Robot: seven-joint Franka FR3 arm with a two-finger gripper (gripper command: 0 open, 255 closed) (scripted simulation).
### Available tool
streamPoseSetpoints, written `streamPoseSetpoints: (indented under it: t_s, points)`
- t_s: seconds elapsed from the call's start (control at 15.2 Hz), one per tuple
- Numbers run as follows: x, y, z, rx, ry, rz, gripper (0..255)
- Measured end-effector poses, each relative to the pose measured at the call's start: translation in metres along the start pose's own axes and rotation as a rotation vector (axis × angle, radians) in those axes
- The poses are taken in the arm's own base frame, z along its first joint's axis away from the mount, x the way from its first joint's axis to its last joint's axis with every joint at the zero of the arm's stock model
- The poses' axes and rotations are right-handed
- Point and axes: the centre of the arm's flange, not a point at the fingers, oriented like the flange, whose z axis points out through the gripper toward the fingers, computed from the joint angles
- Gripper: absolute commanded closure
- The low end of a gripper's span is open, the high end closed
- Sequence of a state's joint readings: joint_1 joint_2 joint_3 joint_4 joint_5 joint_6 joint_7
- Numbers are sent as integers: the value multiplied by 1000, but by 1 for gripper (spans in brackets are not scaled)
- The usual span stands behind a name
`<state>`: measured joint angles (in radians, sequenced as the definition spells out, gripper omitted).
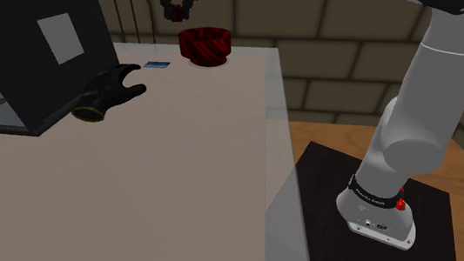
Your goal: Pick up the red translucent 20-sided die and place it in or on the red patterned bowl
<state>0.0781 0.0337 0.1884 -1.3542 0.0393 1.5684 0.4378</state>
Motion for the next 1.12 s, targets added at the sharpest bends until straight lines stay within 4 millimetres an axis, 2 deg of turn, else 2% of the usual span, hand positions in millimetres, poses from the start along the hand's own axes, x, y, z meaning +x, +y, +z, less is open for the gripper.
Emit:
streamPoseSetpoints:
  t_s: [0.99,1.12]
  points:
    - [113,165,-4,1,0,0,255]
    - [117,174,0,0,-1,0,255]
